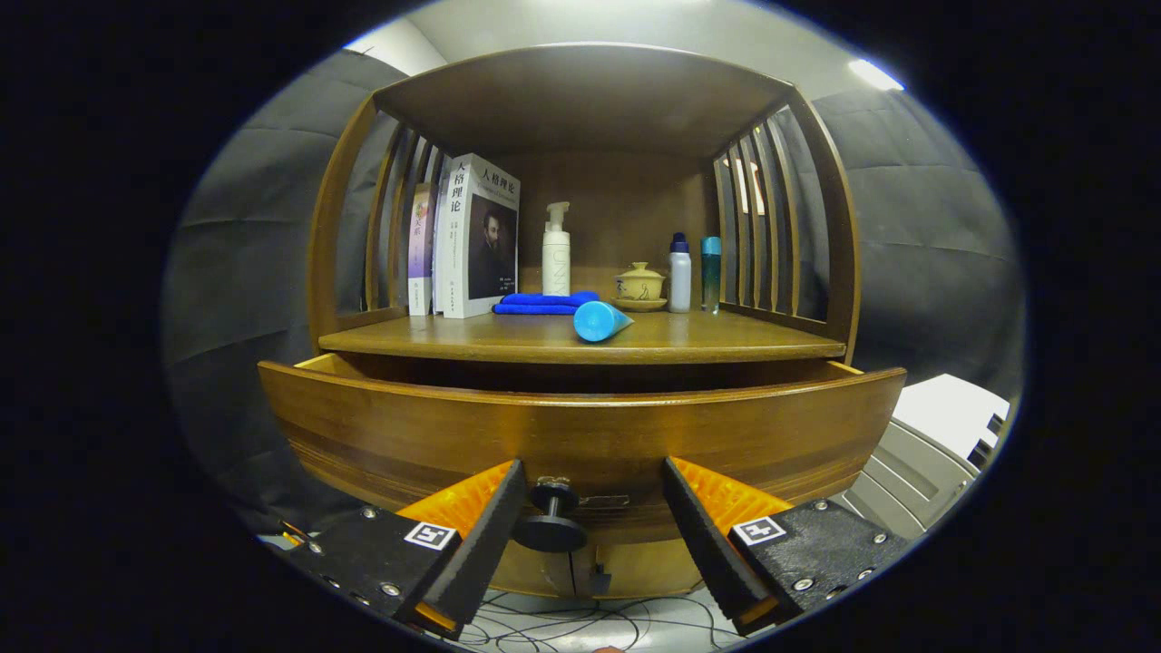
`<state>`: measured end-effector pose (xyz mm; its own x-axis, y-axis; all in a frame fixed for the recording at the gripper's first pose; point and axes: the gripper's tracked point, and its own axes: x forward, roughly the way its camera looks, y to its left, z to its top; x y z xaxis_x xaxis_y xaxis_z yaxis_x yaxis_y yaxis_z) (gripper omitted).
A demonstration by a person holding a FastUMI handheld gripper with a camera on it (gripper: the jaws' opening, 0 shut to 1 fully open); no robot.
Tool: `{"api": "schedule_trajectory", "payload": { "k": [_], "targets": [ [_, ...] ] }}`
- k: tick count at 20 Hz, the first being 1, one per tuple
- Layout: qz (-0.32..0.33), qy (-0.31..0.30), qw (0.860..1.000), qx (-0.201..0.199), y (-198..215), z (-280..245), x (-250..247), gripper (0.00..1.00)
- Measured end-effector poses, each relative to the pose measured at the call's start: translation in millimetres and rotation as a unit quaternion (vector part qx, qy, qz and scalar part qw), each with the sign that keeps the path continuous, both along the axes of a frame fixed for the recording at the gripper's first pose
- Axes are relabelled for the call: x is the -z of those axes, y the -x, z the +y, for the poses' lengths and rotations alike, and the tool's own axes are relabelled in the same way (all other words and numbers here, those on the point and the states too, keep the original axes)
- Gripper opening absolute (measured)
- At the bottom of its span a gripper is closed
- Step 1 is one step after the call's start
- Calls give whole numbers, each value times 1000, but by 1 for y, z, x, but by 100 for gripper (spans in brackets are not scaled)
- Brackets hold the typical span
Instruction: Pull open the drawer, take out the items inside it, and place them on the countertop above the cabinet.
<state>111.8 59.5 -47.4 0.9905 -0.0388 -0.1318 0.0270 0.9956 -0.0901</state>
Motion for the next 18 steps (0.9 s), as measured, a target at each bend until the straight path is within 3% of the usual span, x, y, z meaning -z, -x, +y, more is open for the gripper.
{"api": "schedule_trajectory", "payload": {
  "k": [12,18],
  "targets": [
    [0,0,1000,12,-57,3,1,95],
    [-1,26,1000,5,-58,11,6,95]
  ]
}}
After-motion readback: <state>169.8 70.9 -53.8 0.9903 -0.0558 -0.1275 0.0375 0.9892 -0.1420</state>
